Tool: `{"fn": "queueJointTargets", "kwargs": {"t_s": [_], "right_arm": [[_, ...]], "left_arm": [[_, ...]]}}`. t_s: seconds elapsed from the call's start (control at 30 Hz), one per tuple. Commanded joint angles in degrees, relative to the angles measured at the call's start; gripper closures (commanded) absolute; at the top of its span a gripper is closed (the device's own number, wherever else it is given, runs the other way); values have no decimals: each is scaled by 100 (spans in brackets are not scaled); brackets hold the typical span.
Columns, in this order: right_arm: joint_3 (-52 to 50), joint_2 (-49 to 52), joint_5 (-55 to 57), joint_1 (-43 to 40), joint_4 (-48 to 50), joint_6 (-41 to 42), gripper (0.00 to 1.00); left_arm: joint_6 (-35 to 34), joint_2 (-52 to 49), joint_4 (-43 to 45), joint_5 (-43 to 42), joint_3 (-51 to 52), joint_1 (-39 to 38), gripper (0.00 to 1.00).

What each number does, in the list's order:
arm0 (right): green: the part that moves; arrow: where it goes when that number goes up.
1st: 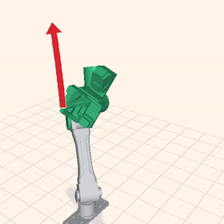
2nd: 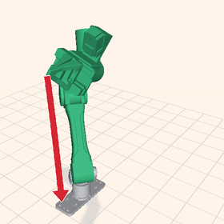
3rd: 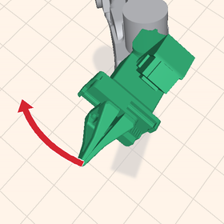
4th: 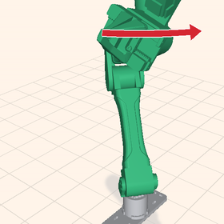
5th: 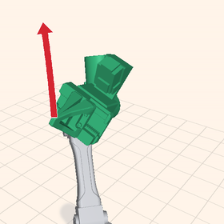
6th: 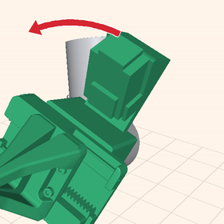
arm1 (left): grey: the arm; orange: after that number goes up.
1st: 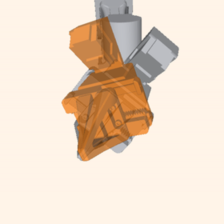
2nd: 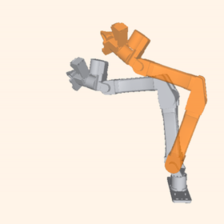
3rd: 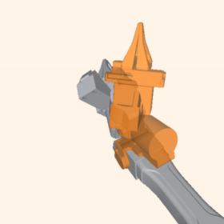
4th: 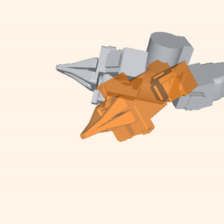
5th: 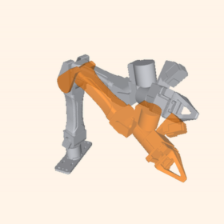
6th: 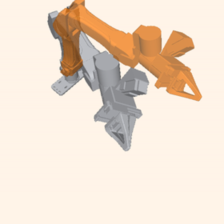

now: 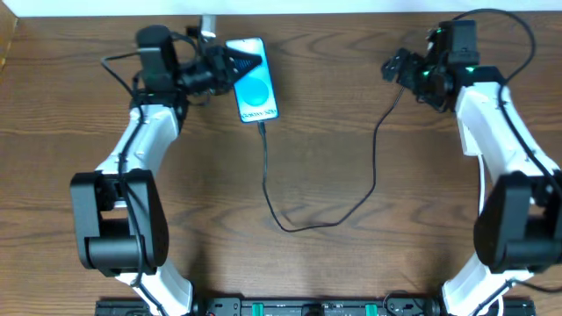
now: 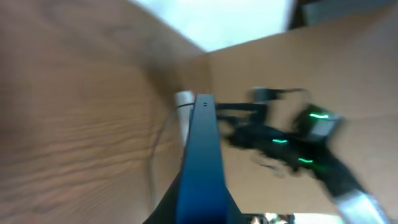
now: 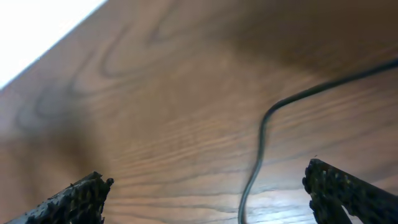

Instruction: Plug charger to phone and switch on socket

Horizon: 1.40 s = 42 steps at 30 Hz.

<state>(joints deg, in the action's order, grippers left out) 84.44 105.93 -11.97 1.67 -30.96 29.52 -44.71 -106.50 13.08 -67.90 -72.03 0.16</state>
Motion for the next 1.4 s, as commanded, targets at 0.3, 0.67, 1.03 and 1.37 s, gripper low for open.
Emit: {"fn": "queueJointTargets", "kwargs": {"t_s": [0.3, 0.67, 1.03, 1.37], "right_arm": [[20, -1104, 1099, -61, -111, -286, 1], [20, -1110, 1121, -59, -120, -304, 1], [20, -1110, 1119, -50, -151, -304, 1], [20, -1110, 1119, -48, -186, -304, 1]], "left_arm": [[1751, -2, -1668, 2299, -42, -925, 93], [1751, -765, -1626, 2385, -42, -1388, 93], [1746, -999, -1633, 2677, -39, -1777, 93], [1742, -1001, -1759, 3451, -39, -2079, 93]]}}
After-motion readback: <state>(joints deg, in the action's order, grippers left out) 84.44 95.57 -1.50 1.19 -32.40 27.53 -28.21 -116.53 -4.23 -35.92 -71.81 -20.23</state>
